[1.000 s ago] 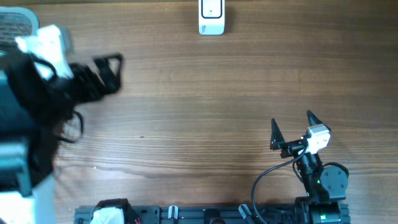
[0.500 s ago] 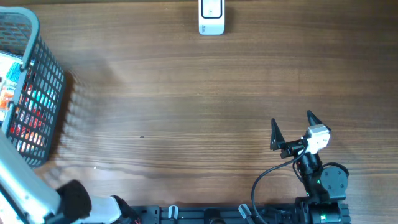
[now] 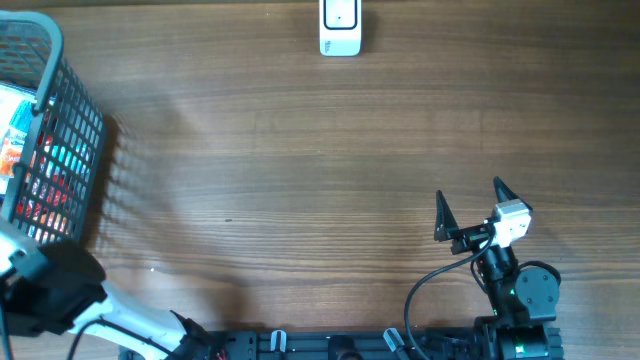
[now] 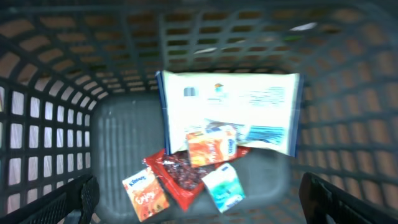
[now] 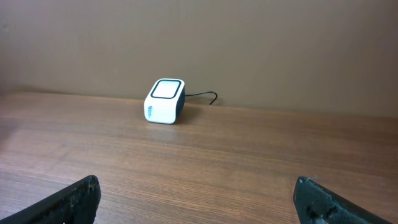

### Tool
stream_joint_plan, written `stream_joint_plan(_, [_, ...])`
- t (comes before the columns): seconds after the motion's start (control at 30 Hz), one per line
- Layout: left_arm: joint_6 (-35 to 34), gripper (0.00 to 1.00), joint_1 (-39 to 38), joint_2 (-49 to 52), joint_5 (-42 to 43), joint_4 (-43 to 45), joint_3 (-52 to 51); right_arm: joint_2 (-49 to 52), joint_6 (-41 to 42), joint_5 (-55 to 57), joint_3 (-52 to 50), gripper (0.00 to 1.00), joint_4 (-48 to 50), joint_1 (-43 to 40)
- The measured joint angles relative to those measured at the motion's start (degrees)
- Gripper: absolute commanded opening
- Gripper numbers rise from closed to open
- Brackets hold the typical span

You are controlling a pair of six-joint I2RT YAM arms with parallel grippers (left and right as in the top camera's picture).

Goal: Scan the item barcode
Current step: 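Swing the left gripper over the grey basket and lower into it, then grasp the small orange tissue pack in the basket with the left gripper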

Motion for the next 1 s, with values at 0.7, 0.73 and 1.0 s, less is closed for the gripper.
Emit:
stream_joint_plan(0.7, [-0.2,1.0,3.1,17.0,2.7,-5.5,0.0,0.0,0.0,0.0,0.0,1.0,0.0,0.0])
stream_joint_plan(0.73, [-0.2,1.0,3.1,17.6,2.7,-5.6,0.0,0.0,0.0,0.0,0.0,1.0,0.0,0.0])
stream_joint_plan(1.0, [-0.2,1.0,3.1,20.0,4.7,-5.7,0.0,0.0,0.0,0.0,0.0,1.0,0.0,0.0])
